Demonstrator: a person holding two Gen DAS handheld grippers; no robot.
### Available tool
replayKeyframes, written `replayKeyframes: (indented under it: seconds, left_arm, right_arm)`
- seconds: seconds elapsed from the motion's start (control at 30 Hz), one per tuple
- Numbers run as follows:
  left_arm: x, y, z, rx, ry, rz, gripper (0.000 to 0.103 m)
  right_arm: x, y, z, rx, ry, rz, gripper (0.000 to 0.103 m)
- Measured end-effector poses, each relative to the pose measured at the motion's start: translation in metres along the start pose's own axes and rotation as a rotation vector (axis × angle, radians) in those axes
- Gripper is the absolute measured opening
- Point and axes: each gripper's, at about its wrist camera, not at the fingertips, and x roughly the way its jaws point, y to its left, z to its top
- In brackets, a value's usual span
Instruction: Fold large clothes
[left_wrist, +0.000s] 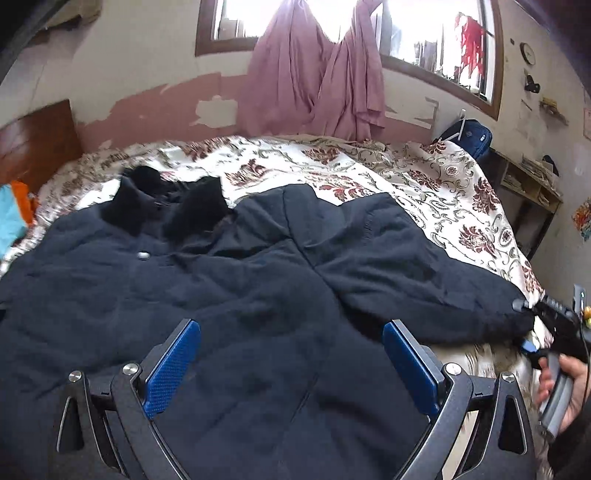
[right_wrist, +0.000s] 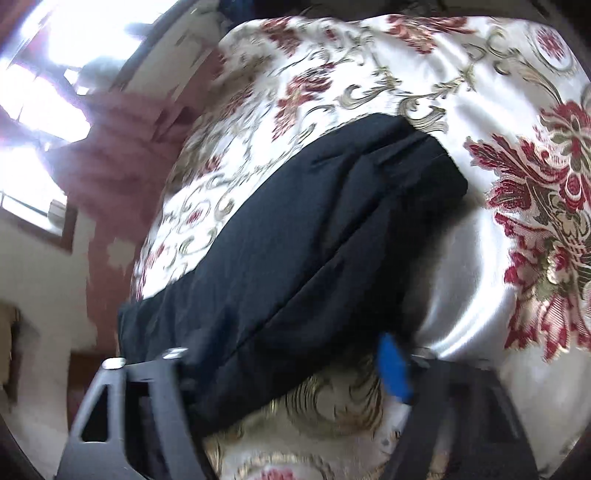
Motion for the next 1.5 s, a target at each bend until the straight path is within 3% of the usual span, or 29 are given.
replayKeyframes:
  seconds: [0.1,0.2,0.27,0.47,0.6,0.67,0.73,0.9,1.0,1.17,1.23,1.27,1.3,1.33,1.37,1.5]
  left_arm:
    - [0.040,-0.003,0.001,-0.025,0.079,-0.067,0.100]
    - [0.076,-0.013,-0.008,-0.014,0.190,-0.083,0.100]
    - [0.086,-0.011,-0.017,-0.026,0.223,-0.089,0.100]
    - [0.036,0.032,-0.014,-0.150,0.143,-0.185,0.099]
    - [-0.024,0.093,-0.020,-0.165,0.071,-0.133,0.099]
    - [-0.045,0.127,-0.025,-0.173,0.035,-0.116,0.099]
    - [-0.067,0.165,-0.028,-0.205,-0.016,-0.122,0.099]
    - [-0.104,0.251,-0.038,-0.326,-0.089,-0.092,0.099]
    - [-0.123,0.286,-0.051,-0.365,-0.144,-0.084,0.099]
    - [-0.123,0.318,-0.076,-0.407,-0.154,-0.077,0.099]
    - [-0.115,0.328,-0.087,-0.449,-0.148,-0.121,0.099]
    - [-0.111,0.331,-0.091,-0.461,-0.143,-0.138,0.099]
    - [-0.106,0.334,-0.093,-0.472,-0.137,-0.160,0.099]
    - [-0.099,0.333,-0.095,-0.478,-0.126,-0.191,0.099]
    - [-0.093,0.332,-0.095,-0.480,-0.116,-0.207,0.099]
    - [-0.069,0.326,-0.092,-0.495,-0.051,-0.246,0.099]
  right_arm:
    - [0.006,0.002,0.008,0.009,-0.012,0.007,0.015]
    - [-0.002,0.027,0.013,-0.091,-0.063,0.015,0.008]
    - [-0.019,0.053,0.014,-0.179,-0.125,0.026,0.007]
    - [-0.091,0.167,-0.007,-0.528,-0.326,0.130,0.007]
    - [-0.127,0.253,-0.054,-0.785,-0.399,0.225,0.007]
    - [-0.130,0.297,-0.095,-0.944,-0.410,0.248,0.007]
    - [-0.121,0.335,-0.146,-1.097,-0.379,0.273,0.007]
    - [-0.080,0.383,-0.261,-1.306,-0.211,0.356,0.007]
    - [-0.051,0.386,-0.322,-1.406,-0.117,0.379,0.007]
    - [0.000,0.354,-0.403,-1.607,0.124,0.302,0.009]
    - [0.016,0.332,-0.422,-1.678,0.251,0.266,0.018]
    - [0.018,0.320,-0.431,-1.704,0.288,0.247,0.033]
    - [0.018,0.307,-0.433,-1.723,0.298,0.234,0.055]
    - [0.018,0.298,-0.428,-1.731,0.295,0.230,0.065]
    - [0.012,0.291,-0.425,-1.735,0.283,0.230,0.072]
    - [-0.011,0.270,-0.400,-1.688,0.317,0.265,0.072]
